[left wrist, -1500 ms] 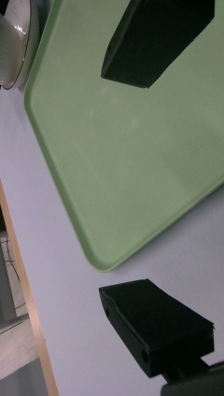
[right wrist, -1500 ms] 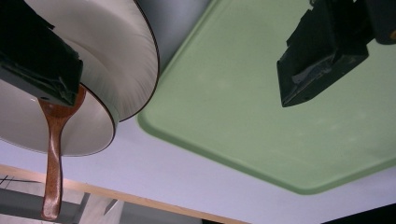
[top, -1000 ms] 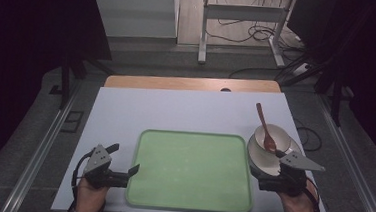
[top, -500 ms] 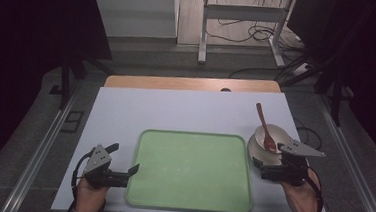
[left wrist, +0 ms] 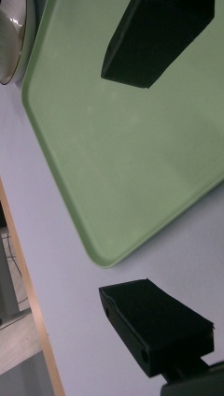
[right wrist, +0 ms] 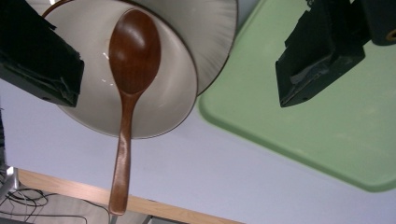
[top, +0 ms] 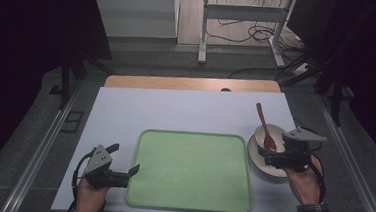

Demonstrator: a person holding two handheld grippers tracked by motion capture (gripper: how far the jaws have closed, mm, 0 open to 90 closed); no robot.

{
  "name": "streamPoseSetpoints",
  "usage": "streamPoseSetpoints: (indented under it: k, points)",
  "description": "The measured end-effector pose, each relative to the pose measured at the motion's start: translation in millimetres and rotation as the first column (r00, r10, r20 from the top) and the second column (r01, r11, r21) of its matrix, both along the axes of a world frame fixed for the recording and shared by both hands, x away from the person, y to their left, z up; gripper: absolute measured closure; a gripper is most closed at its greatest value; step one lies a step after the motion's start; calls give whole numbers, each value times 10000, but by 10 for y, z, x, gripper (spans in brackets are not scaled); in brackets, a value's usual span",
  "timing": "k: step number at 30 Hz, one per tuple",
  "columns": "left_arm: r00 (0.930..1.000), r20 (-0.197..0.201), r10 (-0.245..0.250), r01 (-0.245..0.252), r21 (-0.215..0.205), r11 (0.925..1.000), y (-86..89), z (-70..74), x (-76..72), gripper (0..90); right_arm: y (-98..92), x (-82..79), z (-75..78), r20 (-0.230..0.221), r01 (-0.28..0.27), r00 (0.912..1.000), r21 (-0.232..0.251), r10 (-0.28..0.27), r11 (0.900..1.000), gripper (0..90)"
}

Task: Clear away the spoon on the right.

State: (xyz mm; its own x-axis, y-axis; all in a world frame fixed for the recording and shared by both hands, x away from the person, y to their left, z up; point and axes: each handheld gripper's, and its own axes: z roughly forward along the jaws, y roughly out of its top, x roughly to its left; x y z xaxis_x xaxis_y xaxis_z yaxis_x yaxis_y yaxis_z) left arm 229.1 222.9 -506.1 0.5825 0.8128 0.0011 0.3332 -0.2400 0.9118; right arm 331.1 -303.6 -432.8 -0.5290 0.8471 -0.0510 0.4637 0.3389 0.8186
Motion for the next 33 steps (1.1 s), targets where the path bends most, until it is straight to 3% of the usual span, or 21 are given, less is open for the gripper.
streamPoseSetpoints:
  k: [15,19,24,33]
  points:
    - [10000,-8,18,-18,62,10000,-5,-3,2,10,-17,437,48,-634,998,9928,-299,-1015,9946,0]
    - [10000,4,30,-30,51,10000,-2,-2,1,10,20,549,45,-1034,1050,9885,-513,-1099,9931,7]
    - [10000,2,44,-44,66,10000,-1,-2,1,10,64,669,63,-1272,1157,9841,-723,-1242,9906,124]
    - [10000,6,56,-56,107,9999,-2,-2,0,10,116,861,109,-1266,1223,9823,-1235,-1379,9848,351]
